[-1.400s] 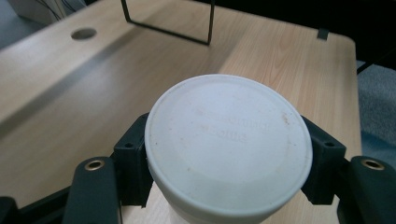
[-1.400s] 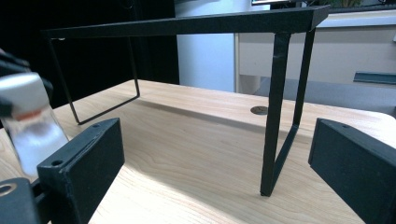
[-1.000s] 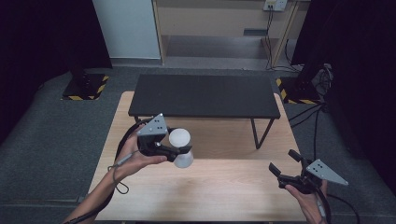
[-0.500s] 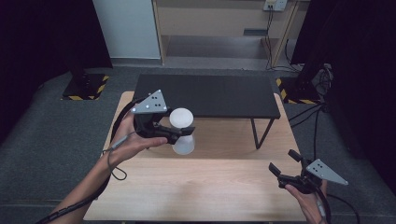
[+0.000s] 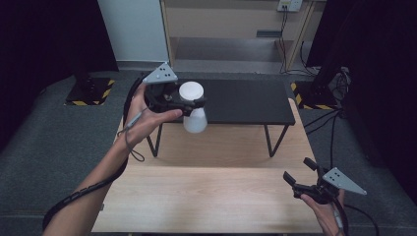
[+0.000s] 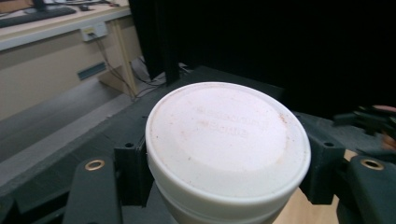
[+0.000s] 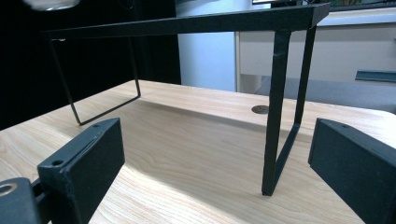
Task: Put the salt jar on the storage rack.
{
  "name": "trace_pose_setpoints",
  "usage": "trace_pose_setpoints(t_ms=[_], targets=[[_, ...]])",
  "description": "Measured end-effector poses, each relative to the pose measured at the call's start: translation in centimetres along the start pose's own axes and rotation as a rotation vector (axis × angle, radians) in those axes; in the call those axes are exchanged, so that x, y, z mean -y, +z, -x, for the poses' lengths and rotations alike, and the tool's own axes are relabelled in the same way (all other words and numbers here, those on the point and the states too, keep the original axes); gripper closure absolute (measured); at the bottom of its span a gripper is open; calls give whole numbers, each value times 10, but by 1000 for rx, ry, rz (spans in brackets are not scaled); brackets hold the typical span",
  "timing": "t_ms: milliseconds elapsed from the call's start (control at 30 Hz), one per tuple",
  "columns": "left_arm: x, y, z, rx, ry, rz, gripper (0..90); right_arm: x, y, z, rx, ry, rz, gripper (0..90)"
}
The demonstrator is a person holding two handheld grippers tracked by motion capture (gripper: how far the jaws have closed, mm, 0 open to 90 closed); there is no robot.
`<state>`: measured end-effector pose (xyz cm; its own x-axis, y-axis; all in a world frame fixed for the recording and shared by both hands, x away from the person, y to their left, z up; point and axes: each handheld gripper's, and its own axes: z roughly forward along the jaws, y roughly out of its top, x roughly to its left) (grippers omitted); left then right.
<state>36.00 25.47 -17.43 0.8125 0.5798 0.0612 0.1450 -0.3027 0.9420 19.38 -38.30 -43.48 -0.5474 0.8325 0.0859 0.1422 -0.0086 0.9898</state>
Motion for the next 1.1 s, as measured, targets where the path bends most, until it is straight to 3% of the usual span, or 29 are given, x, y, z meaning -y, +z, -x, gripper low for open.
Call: trace_pose_setpoints(t_ms=[333,667,800,1100], targets=[[-10,21,-23,-133,-52,42,331,0,0,1,5,5,1,37],[-12,46,-29,-295,-101,14,331,0,-1,1,4,6,4,38],[-7,51,-35,-309,-140,13,331,0,-1,2,2,5,0,38],[14,61,-40,-311,-159,-12,331,0,0,2,-1,4,-1,39]])
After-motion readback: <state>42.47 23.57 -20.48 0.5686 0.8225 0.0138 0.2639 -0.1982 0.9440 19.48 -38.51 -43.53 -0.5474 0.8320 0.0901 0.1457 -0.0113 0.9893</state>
